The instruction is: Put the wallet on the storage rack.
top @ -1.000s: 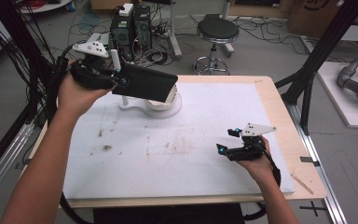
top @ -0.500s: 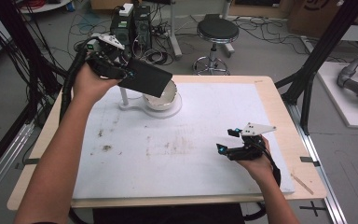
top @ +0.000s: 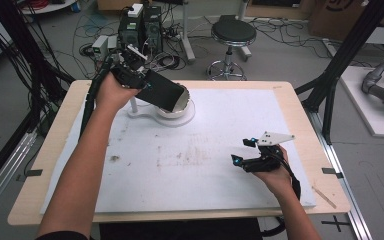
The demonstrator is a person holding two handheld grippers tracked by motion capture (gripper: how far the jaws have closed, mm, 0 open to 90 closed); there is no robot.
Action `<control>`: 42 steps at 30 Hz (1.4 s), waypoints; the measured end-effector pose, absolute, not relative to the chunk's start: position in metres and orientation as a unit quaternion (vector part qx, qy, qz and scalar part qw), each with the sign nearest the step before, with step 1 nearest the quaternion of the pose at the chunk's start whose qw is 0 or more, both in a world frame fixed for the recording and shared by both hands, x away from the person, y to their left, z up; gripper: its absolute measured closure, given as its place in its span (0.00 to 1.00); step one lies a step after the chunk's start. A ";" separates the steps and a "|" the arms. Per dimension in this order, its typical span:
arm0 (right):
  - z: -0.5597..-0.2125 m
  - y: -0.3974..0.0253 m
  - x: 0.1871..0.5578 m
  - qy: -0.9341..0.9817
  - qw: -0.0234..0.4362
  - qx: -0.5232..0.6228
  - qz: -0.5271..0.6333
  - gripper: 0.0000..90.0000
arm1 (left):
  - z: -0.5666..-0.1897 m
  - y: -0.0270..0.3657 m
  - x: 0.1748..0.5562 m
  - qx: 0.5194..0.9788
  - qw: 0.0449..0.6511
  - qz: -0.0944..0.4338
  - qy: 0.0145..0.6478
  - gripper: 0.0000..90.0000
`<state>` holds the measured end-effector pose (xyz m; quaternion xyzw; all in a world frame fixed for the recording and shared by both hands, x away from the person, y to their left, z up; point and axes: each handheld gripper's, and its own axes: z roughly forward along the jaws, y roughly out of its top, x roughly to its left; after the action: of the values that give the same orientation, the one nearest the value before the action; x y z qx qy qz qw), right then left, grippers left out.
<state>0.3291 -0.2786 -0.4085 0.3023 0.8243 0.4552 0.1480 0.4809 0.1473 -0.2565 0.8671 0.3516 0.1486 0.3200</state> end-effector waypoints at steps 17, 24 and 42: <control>-0.408 -0.279 0.329 0.823 0.144 0.302 0.459 0.25 | -0.266 0.161 0.487 0.832 0.342 0.197 0.389 0.53; -0.408 -0.278 0.329 0.825 0.141 0.303 0.457 0.24 | -0.270 0.166 0.485 0.826 0.351 0.206 0.390 0.52; -0.407 -0.278 0.327 0.822 0.140 0.300 0.463 0.24 | -0.253 0.173 0.468 0.811 0.398 0.217 0.370 0.43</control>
<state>0.3274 -0.2782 -0.4071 0.2996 0.8222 0.4634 0.1398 0.4683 0.1725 -0.2533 0.8108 0.3700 0.2170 0.3984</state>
